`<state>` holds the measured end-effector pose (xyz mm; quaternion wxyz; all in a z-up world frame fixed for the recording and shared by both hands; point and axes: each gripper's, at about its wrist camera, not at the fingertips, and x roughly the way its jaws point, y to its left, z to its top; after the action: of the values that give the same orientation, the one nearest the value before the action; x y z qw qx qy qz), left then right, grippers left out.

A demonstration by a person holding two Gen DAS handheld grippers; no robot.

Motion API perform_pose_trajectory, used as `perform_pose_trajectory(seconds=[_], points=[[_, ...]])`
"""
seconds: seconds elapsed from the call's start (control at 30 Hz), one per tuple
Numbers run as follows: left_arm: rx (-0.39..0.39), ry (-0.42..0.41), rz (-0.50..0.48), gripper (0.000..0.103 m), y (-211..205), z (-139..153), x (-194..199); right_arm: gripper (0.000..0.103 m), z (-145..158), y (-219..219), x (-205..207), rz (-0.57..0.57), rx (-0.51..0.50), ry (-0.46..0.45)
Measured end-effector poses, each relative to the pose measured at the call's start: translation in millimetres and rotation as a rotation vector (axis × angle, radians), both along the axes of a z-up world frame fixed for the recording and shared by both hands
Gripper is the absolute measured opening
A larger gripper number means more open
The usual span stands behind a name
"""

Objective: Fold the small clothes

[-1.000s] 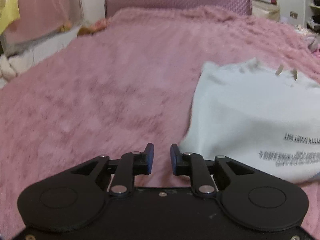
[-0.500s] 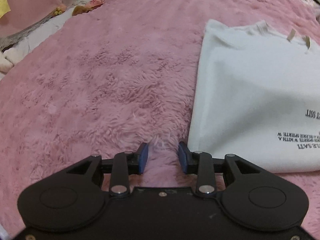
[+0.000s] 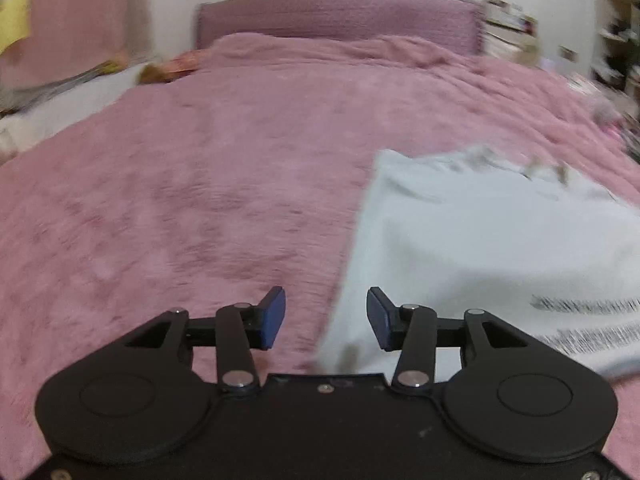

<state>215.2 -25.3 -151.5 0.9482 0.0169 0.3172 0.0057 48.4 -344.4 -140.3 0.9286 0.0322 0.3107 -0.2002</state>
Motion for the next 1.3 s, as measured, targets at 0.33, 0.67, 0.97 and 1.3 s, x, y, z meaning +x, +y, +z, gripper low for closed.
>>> perform_pose_trajectory(seconds=[0.33, 0.67, 0.97, 1.3], points=[[0.060, 0.268, 0.007, 0.060, -3.7, -40.4, 28.2, 0.050, -23.5, -29.4, 19.6, -0.122, 0.077, 0.150], [-0.079, 0.100, 0.056, 0.058, 17.7, -4.8, 2.0, 0.051, -5.8, -34.0, -23.3, -0.192, 0.332, -0.029], [-0.042, 0.102, 0.046, 0.058, 11.4, -0.4, 1.0, 0.058, -16.4, -28.1, -8.6, -0.194, 0.344, -0.015], [0.022, 0.124, 0.001, 0.058, 2.7, -6.3, -3.5, 0.072, -21.9, -41.1, 13.2, -0.174, 0.530, -0.174]])
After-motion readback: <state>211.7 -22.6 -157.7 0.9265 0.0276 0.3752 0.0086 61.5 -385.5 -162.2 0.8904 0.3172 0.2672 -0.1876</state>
